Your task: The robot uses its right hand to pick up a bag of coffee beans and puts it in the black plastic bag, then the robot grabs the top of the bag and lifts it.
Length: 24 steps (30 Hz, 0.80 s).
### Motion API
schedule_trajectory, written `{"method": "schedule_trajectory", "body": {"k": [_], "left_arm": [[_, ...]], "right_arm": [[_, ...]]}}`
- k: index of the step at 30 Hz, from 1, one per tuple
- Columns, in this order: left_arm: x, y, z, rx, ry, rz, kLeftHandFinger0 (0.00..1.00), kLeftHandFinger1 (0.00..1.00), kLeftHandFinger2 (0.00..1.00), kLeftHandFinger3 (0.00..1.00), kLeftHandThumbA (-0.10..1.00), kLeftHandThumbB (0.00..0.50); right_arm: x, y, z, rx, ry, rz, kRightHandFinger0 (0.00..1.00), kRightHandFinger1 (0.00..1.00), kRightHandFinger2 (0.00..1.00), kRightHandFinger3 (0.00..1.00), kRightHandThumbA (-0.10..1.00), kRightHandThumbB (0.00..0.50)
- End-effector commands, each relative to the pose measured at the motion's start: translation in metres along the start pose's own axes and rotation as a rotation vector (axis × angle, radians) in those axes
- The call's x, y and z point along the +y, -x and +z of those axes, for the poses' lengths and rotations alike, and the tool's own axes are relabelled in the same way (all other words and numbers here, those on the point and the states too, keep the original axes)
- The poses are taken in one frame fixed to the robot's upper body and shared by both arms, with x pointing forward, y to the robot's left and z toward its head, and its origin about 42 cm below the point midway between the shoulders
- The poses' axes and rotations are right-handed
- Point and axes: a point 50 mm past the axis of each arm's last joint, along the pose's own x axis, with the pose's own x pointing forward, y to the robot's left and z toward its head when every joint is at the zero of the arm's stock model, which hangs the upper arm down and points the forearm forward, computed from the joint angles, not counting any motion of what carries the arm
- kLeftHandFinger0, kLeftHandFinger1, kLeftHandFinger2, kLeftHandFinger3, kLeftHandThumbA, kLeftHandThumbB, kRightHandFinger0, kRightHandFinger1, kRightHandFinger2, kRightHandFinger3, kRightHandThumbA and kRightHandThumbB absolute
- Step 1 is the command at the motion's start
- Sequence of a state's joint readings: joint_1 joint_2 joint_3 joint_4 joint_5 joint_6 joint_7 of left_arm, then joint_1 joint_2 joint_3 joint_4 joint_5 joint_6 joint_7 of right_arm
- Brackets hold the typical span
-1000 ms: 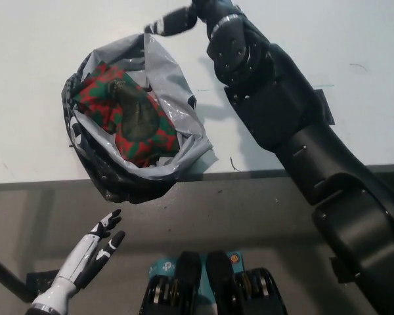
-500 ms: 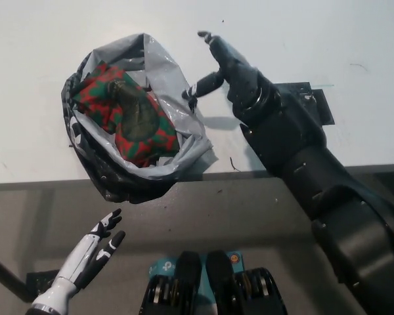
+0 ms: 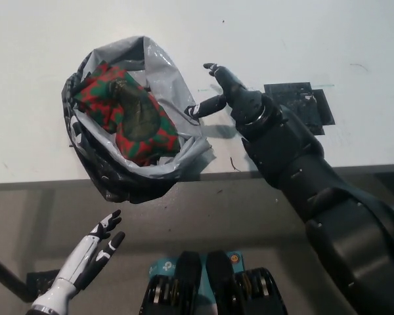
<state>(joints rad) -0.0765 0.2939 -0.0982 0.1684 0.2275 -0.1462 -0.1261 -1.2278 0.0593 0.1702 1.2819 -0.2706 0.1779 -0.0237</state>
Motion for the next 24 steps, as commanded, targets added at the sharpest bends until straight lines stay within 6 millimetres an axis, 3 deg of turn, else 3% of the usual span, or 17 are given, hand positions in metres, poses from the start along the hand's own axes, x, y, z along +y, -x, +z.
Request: {"method": "schedule_trajectory", "body": {"k": [1, 5, 7, 9, 10, 12, 19, 24], "left_arm": [[0.006, -0.003, 0.008, -0.042, -0.011, 0.005, 1.00, 1.00, 1.00, 1.00, 1.00, 0.236], [0.005, -0.003, 0.007, -0.042, -0.005, 0.002, 1.00, 1.00, 1.00, 1.00, 1.00, 0.218], [0.004, -0.002, 0.006, -0.045, -0.009, 0.003, 1.00, 1.00, 1.00, 1.00, 1.00, 0.221], [0.004, -0.002, 0.006, -0.043, -0.012, 0.000, 1.00, 1.00, 1.00, 1.00, 1.00, 0.224], [0.004, -0.002, 0.006, -0.041, -0.015, -0.001, 1.00, 1.00, 1.00, 1.00, 1.00, 0.227], [0.005, -0.002, 0.007, -0.037, -0.019, -0.001, 1.00, 1.00, 1.00, 1.00, 1.00, 0.229], [0.003, -0.002, 0.006, -0.048, -0.014, -0.001, 1.00, 1.00, 1.00, 1.00, 1.00, 0.230], [0.004, -0.002, 0.009, -0.041, -0.011, 0.000, 1.00, 1.00, 1.00, 1.00, 1.00, 0.225]], "right_arm": [[-0.016, 0.000, 0.036, -0.102, -0.094, 0.009, 1.00, 1.00, 1.00, 1.00, 1.00, 0.499], [-0.021, 0.000, 0.038, -0.138, -0.338, 0.044, 1.00, 1.00, 1.00, 1.00, 0.96, 0.443], [-0.024, 0.001, 0.039, -0.155, -0.442, 0.058, 1.00, 1.00, 1.00, 1.00, 0.98, 0.441], [-0.031, 0.001, 0.045, -0.164, -0.523, 0.083, 1.00, 1.00, 1.00, 1.00, 1.00, 0.483], [-0.035, 0.001, 0.050, -0.174, -0.574, 0.105, 1.00, 1.00, 1.00, 1.00, 1.00, 0.454], [-0.045, 0.003, 0.059, -0.199, -0.686, 0.157, 1.00, 1.00, 1.00, 1.00, 1.00, 0.443], [-0.051, 0.003, 0.055, -0.226, -0.947, 0.244, 1.00, 1.00, 1.00, 1.00, 1.00, 0.470], [-0.053, 0.003, 0.054, -0.240, -0.964, 0.249, 1.00, 1.00, 1.00, 1.00, 1.00, 0.469]]}}
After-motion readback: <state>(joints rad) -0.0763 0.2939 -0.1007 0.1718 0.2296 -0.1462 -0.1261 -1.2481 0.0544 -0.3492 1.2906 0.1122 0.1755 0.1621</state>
